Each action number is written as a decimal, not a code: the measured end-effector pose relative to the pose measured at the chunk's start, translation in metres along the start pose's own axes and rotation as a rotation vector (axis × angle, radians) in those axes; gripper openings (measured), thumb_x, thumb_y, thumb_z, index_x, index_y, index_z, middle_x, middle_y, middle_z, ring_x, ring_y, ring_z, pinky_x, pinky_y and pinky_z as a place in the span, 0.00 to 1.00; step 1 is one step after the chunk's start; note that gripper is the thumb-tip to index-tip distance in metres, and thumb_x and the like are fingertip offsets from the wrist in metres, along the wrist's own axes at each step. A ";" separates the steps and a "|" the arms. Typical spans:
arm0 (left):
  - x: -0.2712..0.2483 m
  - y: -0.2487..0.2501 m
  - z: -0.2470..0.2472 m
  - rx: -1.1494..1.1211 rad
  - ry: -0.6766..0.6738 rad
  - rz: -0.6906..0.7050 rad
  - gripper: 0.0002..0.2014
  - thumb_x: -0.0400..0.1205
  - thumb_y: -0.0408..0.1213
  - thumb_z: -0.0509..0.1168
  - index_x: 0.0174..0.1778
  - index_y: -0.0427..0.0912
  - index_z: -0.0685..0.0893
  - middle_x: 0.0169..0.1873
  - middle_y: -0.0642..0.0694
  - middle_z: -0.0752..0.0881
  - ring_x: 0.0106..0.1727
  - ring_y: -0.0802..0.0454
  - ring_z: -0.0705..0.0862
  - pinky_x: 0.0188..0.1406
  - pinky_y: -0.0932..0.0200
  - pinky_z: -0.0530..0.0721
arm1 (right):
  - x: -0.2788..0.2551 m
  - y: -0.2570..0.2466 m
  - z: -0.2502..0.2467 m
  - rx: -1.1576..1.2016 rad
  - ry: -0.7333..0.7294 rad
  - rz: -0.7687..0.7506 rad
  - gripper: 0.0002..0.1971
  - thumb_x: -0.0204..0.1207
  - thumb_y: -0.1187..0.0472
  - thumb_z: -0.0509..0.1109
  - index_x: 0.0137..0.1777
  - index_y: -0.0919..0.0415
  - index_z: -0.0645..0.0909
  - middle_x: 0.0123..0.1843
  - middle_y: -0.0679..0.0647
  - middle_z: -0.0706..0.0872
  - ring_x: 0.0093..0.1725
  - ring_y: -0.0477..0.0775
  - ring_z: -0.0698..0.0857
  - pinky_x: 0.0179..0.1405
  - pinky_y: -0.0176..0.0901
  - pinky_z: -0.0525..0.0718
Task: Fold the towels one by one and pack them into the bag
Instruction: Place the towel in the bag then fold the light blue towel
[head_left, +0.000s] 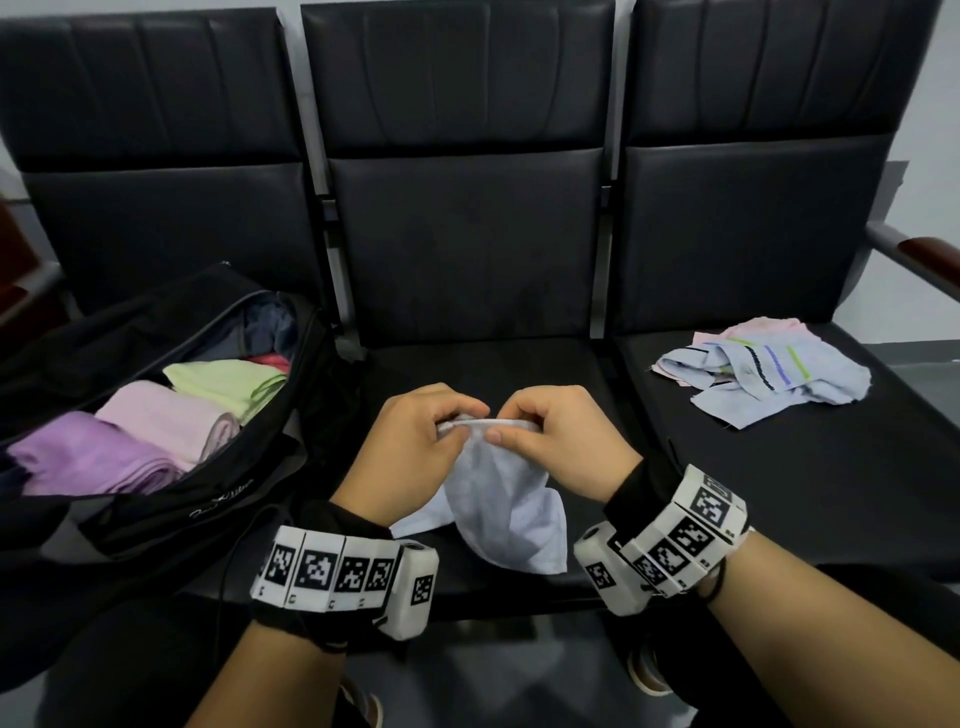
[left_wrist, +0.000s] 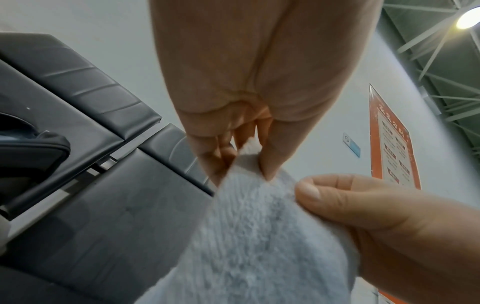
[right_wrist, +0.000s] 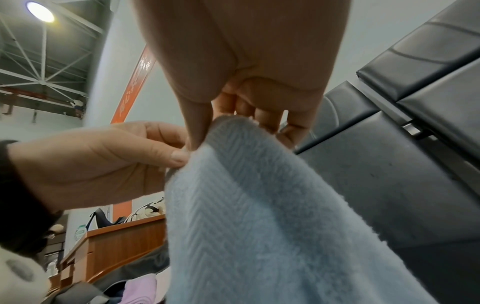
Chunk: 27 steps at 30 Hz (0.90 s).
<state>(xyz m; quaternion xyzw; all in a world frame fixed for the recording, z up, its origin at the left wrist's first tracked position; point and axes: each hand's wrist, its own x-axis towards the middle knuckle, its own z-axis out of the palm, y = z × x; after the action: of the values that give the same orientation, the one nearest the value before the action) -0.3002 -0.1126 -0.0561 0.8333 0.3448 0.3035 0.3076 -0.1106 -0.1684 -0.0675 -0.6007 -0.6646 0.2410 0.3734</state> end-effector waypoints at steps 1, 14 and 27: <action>0.000 -0.001 0.000 -0.004 0.008 0.009 0.13 0.80 0.24 0.68 0.53 0.44 0.92 0.45 0.56 0.88 0.50 0.61 0.87 0.50 0.71 0.80 | -0.001 0.005 0.000 -0.005 -0.020 -0.008 0.06 0.75 0.52 0.77 0.39 0.50 0.86 0.35 0.47 0.87 0.36 0.43 0.84 0.35 0.34 0.81; -0.001 0.002 -0.018 -0.055 0.405 0.143 0.19 0.72 0.13 0.62 0.45 0.38 0.90 0.43 0.50 0.87 0.48 0.57 0.86 0.51 0.69 0.80 | -0.029 0.086 -0.005 -0.333 -0.268 0.092 0.22 0.71 0.51 0.78 0.29 0.62 0.71 0.26 0.53 0.72 0.28 0.50 0.70 0.34 0.51 0.73; -0.002 -0.024 -0.052 0.012 0.692 0.062 0.19 0.72 0.20 0.60 0.46 0.47 0.90 0.43 0.60 0.86 0.45 0.72 0.82 0.51 0.80 0.73 | -0.036 0.088 -0.026 -0.734 -0.194 0.041 0.10 0.81 0.52 0.68 0.47 0.55 0.88 0.69 0.49 0.76 0.53 0.56 0.85 0.55 0.49 0.77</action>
<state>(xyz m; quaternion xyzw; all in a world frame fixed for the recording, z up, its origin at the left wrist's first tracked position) -0.3478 -0.0846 -0.0412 0.6928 0.4048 0.5753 0.1583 -0.0363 -0.1927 -0.1269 -0.6820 -0.7268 0.0501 0.0641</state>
